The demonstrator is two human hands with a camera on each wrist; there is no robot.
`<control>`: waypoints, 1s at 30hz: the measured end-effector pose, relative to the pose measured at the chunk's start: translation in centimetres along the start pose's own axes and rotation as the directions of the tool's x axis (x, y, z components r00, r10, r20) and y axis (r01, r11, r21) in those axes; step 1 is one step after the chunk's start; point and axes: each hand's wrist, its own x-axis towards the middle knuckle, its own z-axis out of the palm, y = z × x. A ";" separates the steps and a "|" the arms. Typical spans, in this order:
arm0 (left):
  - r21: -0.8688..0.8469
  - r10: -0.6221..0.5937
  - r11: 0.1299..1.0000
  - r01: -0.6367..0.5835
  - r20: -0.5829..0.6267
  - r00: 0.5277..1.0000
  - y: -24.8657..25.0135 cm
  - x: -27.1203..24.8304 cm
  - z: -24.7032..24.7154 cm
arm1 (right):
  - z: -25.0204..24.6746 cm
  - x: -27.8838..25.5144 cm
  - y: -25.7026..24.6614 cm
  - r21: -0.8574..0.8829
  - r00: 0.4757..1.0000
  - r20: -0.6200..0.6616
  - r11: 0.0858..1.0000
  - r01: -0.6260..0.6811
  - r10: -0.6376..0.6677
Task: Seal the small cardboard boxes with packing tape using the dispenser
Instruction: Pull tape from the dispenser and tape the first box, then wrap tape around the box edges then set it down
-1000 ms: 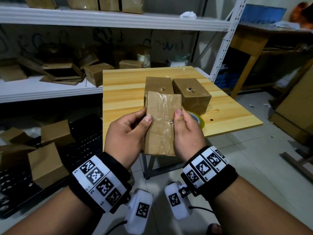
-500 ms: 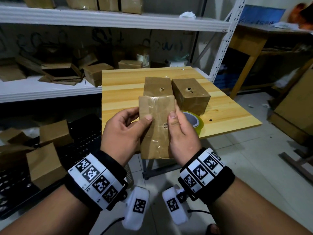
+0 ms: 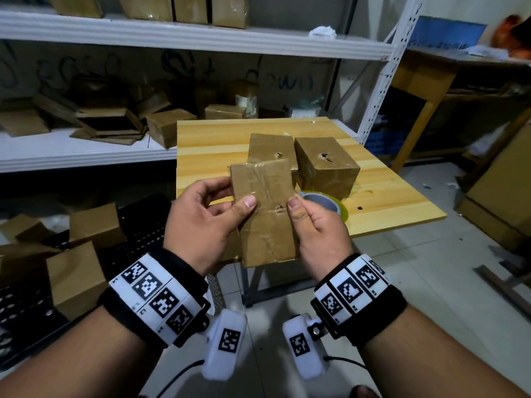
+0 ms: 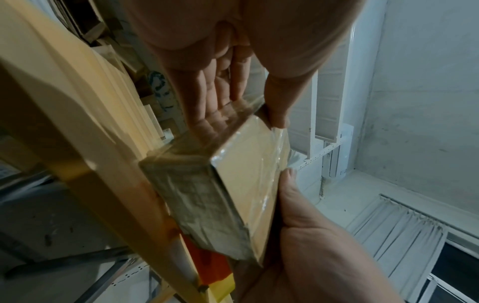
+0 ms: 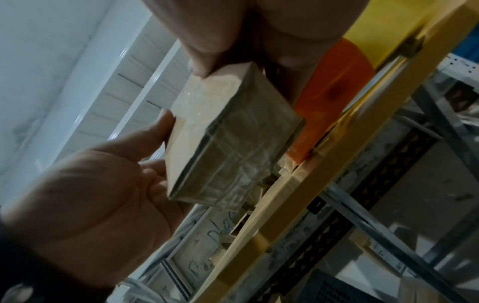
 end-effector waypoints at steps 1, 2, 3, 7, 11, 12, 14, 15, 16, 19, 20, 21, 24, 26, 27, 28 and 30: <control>-0.001 -0.010 1.000 0.010 -0.001 1.000 0.0 0.1 -0.2 | 0.0 0.0 -0.2 -0.006 1.000 -0.013 1.000 0.004 -0.004; -0.006 -0.024 1.000 0.024 -0.004 1.000 0.1 0.3 -0.3 | 0.0 0.2 -0.2 -0.006 0.999 -0.033 1.000 0.007 -0.008; -0.012 -0.036 0.999 0.036 -0.009 0.999 0.3 0.5 -0.6 | -0.1 0.3 -0.4 0.022 0.998 -0.056 1.000 0.006 -0.005; 0.007 -0.076 0.997 0.076 -0.049 0.996 0.6 1.7 -2.1 | -1.7 1.3 -1.1 -0.066 0.980 -0.192 0.997 0.043 -0.055; 0.022 -0.133 0.991 0.135 -0.086 0.987 0.6 2.3 -3.3 | -3.1 2.0 -1.0 -0.182 0.985 -0.173 0.983 -0.038 0.006; 0.026 -0.147 0.988 0.150 -0.094 0.985 0.6 2.4 -3.5 | -3.0 2.1 -0.9 -0.202 0.987 -0.157 0.977 -0.064 0.032; 0.029 -0.168 0.985 0.172 -0.110 0.980 0.6 2.5 -3.7 | -2.8 2.2 -0.6 -0.272 0.991 -0.133 0.960 -0.063 0.027; 0.027 -0.180 0.983 0.184 -0.120 0.976 0.5 2.6 -3.8 | -2.7 2.4 -0.4 -0.327 0.994 -0.107 0.943 -0.057 0.023; 0.022 -0.195 0.980 0.200 -0.127 0.972 0.4 2.7 -3.9 | -2.6 2.6 -0.4 -0.388 0.997 -0.068 0.920 -0.053 0.029; -0.002 -0.274 0.961 0.276 -0.139 0.952 0.2 2.8 -4.0 | -2.3 3.1 -0.3 -0.622 0.997 0.055 0.783 -0.015 0.063; -0.007 -0.306 0.951 0.308 -0.145 0.941 0.1 2.9 -4.0 | -2.2 3.2 -0.3 -0.692 0.994 0.085 0.722 0.006 0.074; -0.001 -0.333 0.942 0.337 -0.152 0.930 -0.1 3.0 -4.2 | -2.0 3.3 -0.3 -0.747 0.990 0.107 0.664 0.020 0.089; 0.025 -0.394 0.914 0.404 -0.176 0.902 -0.7 3.4 -4.8 | -1.6 3.5 -0.3 -0.853 0.984 0.135 0.519 0.056 0.115; 0.074 -0.404 0.903 0.424 -0.194 0.894 -0.6 3.4 -4.9 | -1.6 3.4 -0.3 -0.881 0.986 0.151 0.461 0.102 0.072; 0.119 -0.407 0.893 0.434 -0.201 0.891 -0.7 3.4 -5.0 | -1.7 3.3 -0.4 -0.882 0.986 0.158 0.456 0.120 0.045; 0.170 -0.403 0.883 0.437 -0.199 0.893 -0.6 3.3 -5.1 | -1.8 3.2 -0.7 -0.874 0.987 0.159 0.469 0.130 0.023; 0.296 -0.380 0.857 0.423 -0.194 0.905 -0.4 3.1 -5.2 | -2.4 3.0 -1.2 -0.830 0.992 0.130 0.548 0.105 0.006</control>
